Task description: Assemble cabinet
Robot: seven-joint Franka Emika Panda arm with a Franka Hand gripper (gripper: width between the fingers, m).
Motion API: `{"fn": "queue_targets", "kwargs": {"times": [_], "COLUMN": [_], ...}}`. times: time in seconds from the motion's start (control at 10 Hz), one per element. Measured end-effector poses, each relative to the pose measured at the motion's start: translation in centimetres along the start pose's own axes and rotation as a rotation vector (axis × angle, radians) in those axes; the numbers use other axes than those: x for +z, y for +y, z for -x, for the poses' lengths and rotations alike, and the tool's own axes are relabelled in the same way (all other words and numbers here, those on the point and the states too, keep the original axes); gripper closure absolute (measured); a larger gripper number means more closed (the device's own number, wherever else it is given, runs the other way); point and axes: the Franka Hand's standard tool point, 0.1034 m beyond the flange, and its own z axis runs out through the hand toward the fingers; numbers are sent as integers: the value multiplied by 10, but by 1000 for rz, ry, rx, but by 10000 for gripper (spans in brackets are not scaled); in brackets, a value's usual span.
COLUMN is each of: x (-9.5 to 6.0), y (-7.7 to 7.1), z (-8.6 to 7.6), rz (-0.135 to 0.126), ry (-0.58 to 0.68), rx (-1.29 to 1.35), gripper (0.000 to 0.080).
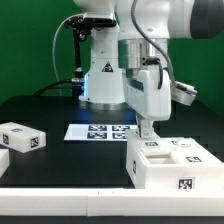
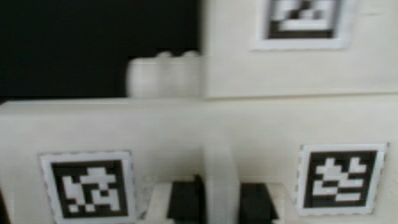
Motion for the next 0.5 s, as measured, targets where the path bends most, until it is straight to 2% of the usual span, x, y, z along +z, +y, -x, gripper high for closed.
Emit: {"fn": "queue_targets", "kwargs": {"times": [0.2, 0.5], "x": [2, 2], "y": [-23, -22], "z": [3, 2], "rz": [-24, -25], "ry": [13, 15], "rx": [17, 17], "gripper": [734, 734]}}
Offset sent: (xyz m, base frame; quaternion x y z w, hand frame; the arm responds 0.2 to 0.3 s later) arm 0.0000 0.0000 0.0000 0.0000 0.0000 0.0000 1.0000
